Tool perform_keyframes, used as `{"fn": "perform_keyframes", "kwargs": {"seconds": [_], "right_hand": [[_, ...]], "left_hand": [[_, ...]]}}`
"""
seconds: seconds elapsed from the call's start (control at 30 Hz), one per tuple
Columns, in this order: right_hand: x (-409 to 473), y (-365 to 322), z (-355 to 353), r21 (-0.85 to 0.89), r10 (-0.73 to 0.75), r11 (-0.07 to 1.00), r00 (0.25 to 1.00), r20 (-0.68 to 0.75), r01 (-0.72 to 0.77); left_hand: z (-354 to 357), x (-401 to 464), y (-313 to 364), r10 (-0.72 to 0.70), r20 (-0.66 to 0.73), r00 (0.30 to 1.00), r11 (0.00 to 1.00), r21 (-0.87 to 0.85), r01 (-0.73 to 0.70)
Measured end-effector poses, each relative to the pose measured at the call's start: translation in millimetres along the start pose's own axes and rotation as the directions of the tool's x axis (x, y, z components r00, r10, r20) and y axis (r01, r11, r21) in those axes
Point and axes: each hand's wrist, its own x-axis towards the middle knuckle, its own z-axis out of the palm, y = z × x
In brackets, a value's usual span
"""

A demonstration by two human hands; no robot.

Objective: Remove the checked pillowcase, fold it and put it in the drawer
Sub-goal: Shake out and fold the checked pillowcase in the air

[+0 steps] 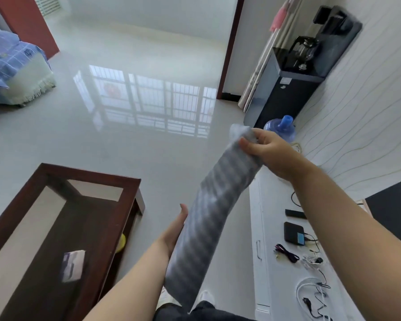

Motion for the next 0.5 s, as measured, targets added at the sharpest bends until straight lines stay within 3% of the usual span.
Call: {"fn": "perform_keyframes", "kwargs": {"seconds": [0.03,0.23,0.5], "right_hand": [[-2,3,-6,0.05,0.015,0.999,1.0,-0.007,-0.014],[-4,29,-27,0.205,0.107,0.974,0.992,-0.062,-0.092],[-16,77,-43,0.398,0.256,0.892,0.965,-0.053,-0.215]], "left_hand": [[1,-1,2,0.002,0.091,0.996,0.998,-0.057,0.003],[3,-1,2,0.023,0.246,0.969,0.989,-0.149,0.015],[-16,-19,23,0.162,0.25,0.955,0.975,-0.187,-0.117]]}}
